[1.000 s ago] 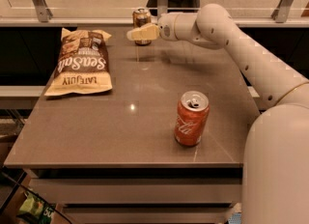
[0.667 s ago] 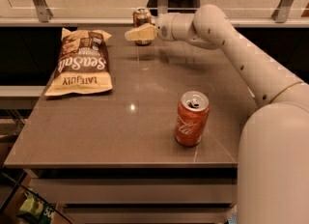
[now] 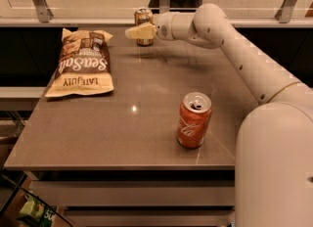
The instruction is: Knock orange can over
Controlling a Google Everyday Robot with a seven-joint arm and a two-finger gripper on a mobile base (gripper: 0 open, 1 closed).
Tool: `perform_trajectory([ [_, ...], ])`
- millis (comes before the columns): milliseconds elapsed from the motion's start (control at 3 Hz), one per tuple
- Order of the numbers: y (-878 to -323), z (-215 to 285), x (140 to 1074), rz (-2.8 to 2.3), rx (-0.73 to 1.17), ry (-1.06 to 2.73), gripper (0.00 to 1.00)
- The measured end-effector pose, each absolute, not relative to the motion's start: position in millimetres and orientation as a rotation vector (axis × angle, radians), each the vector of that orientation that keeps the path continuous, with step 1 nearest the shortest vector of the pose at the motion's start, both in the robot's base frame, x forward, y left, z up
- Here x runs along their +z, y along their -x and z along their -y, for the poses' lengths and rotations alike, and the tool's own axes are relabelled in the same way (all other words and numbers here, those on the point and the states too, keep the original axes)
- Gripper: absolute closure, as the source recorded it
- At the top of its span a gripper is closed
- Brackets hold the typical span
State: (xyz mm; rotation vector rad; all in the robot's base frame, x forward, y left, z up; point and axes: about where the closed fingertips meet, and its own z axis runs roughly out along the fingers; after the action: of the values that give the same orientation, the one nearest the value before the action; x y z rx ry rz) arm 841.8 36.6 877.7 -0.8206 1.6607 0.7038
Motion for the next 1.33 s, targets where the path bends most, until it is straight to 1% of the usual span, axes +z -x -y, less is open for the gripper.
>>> perform_trajectory([
  [667, -841.3, -43.6, 875.3, -1.661, 0.713, 0.827, 0.65],
  [1000, -841.0, -46.7, 874.2, -1.661, 0.716, 0.830, 0.87],
  [1333, -840.7, -49.9, 873.1, -1.661, 0.721, 0.833, 1.00],
])
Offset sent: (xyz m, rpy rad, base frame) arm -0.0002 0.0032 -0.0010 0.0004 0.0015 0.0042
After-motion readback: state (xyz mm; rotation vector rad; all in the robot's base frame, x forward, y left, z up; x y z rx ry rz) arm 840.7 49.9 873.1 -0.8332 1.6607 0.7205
